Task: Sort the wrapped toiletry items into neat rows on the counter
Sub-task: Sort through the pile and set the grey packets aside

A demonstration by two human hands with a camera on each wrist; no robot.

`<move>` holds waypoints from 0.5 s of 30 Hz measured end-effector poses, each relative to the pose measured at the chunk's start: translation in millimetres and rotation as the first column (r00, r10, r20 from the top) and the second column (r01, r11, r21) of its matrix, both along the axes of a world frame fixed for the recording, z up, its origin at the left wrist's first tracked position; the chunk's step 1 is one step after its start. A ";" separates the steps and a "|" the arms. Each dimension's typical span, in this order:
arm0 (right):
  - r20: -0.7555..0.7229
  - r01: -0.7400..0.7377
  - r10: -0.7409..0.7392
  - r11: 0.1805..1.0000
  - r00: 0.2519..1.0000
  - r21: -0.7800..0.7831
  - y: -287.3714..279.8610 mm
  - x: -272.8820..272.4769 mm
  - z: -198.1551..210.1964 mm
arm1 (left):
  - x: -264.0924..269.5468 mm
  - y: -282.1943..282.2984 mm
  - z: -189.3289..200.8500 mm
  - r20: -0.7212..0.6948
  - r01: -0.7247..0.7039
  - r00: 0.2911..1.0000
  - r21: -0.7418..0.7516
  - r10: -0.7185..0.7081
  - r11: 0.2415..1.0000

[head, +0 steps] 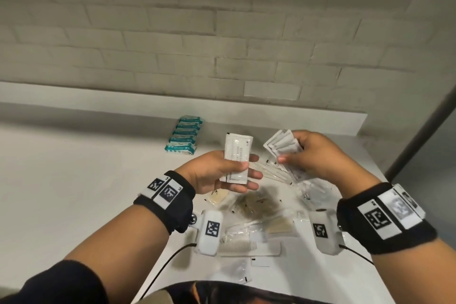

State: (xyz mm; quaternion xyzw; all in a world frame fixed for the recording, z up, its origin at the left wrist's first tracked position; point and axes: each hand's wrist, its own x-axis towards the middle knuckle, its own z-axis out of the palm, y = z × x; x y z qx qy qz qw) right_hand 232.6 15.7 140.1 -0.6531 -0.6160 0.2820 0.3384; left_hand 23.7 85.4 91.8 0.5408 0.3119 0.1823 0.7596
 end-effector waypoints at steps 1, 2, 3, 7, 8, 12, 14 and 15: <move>-0.020 -0.010 0.011 0.998 1.000 0.069 1.1 -0.6 3.4 | 1.1 -0.3 1.0 -0.056 0.010 0.998 0.054 -0.007 0.998; -0.006 -0.036 0.037 0.991 0.999 0.126 1.4 -2.1 6.9 | 3.2 -0.6 1.5 -0.108 0.012 0.994 0.109 0.000 0.994; 0.030 -0.078 0.074 0.985 0.997 0.155 2.1 -5.7 9.3 | 5.3 -0.8 1.6 -0.145 0.007 0.989 0.156 0.015 0.988; 0.129 -0.188 0.178 0.980 0.975 0.065 11.5 -19.9 1.4 | 12.2 -1.2 -0.2 -0.116 -0.026 0.992 0.214 0.052 0.977; 0.106 -0.146 0.139 0.987 0.984 0.059 13.9 -21.0 -2.7 | 11.9 -1.1 -0.9 -0.086 -0.037 0.995 0.219 0.057 0.975; -0.064 0.016 -0.013 0.999 0.998 0.040 17.3 -11.3 -10.7 | 6.5 1.3 -6.3 -0.035 -0.076 0.995 0.267 0.088 0.961; -0.022 -0.012 0.012 0.999 1.000 0.033 13.4 -8.1 -4.8 | 3.8 3.0 -9.1 -0.046 -0.089 0.993 0.292 0.107 0.952; 0.040 -0.062 0.061 0.998 0.997 0.019 11.2 -9.1 0.4 | 3.9 3.3 -10.0 -0.047 -0.094 0.992 0.302 0.114 0.949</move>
